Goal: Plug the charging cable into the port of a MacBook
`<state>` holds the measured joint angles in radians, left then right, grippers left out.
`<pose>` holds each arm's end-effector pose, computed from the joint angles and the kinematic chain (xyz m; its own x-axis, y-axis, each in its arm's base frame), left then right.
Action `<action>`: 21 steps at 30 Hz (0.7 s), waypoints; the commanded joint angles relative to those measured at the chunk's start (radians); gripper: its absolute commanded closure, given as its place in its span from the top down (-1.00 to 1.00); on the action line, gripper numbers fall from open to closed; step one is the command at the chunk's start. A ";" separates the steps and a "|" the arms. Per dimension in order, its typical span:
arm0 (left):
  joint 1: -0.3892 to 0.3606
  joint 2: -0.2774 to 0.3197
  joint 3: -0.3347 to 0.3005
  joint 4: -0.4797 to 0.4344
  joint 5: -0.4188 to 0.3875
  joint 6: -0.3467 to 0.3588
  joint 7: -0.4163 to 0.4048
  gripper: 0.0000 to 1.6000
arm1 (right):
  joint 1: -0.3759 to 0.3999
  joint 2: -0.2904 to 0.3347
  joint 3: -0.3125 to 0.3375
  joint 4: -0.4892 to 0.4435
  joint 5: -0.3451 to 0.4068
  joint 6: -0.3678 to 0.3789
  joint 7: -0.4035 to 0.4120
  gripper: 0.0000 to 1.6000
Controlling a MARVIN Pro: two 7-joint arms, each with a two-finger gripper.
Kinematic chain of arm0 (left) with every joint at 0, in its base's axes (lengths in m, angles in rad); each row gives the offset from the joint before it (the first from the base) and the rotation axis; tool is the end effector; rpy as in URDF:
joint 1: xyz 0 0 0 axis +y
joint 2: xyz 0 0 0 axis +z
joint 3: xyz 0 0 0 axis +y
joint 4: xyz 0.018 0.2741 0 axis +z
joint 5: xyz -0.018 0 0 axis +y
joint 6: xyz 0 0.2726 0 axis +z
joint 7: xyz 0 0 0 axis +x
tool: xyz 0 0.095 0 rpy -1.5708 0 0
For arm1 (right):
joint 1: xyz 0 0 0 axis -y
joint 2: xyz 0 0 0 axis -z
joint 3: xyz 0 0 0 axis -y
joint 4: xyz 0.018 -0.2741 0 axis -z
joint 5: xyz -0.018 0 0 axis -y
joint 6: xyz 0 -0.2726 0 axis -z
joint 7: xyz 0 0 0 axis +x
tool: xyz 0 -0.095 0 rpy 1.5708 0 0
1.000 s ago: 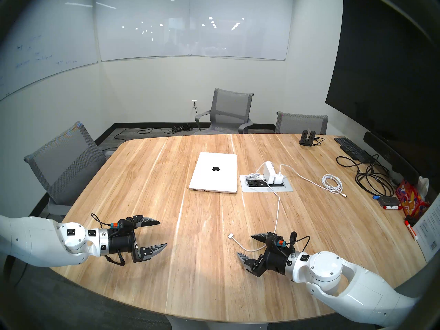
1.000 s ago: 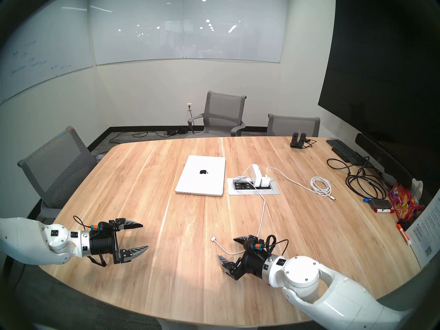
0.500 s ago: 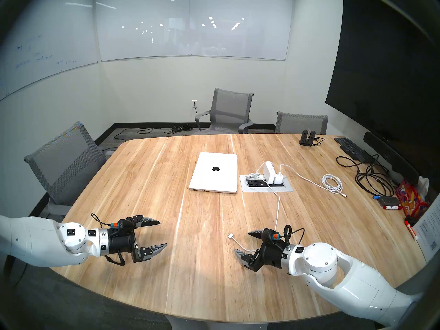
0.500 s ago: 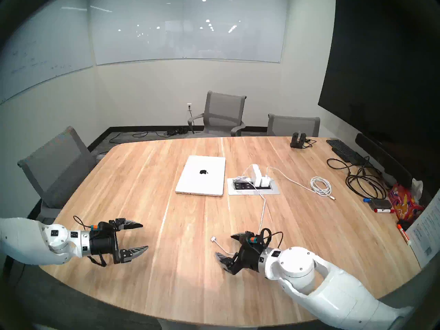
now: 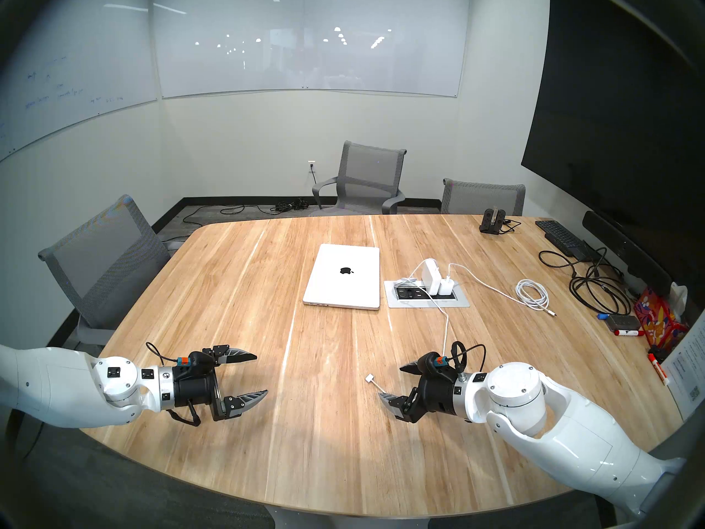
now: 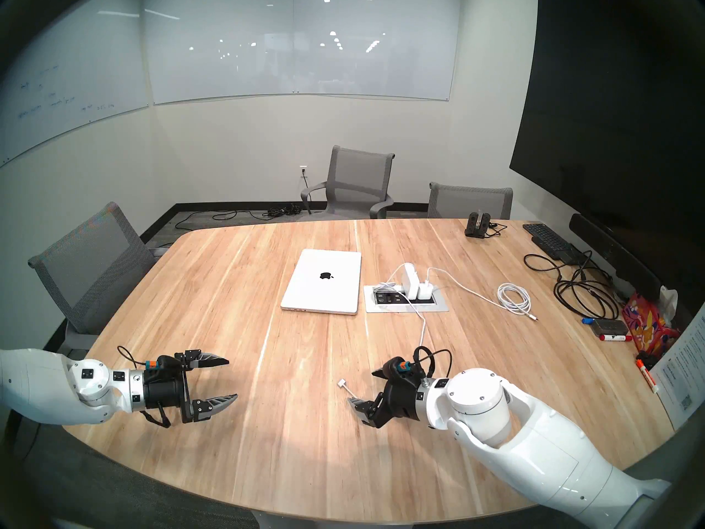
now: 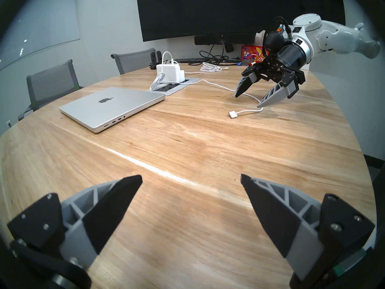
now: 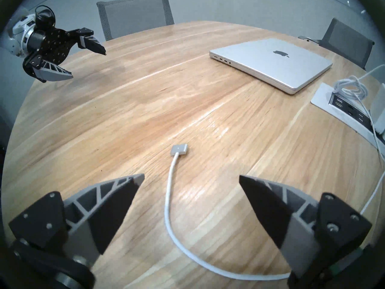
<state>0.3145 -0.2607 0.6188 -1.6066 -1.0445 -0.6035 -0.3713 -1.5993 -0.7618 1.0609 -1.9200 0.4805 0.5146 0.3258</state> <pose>0.2815 0.1372 -0.2900 0.1313 -0.3640 0.9221 -0.8608 -0.5032 -0.0760 0.2848 0.0099 -0.3006 0.3922 0.4711 0.7901 0.7756 -0.6312 -0.0086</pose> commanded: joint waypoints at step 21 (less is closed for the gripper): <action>-0.007 -0.001 -0.007 0.000 0.000 -0.002 0.001 1.00 | 0.183 -0.065 -0.108 -0.002 -0.066 0.242 0.062 1.00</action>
<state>0.3145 -0.2607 0.6188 -1.6066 -1.0445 -0.6035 -0.3713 -1.4708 -0.8036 0.9719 -1.9177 0.4325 0.7251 0.3815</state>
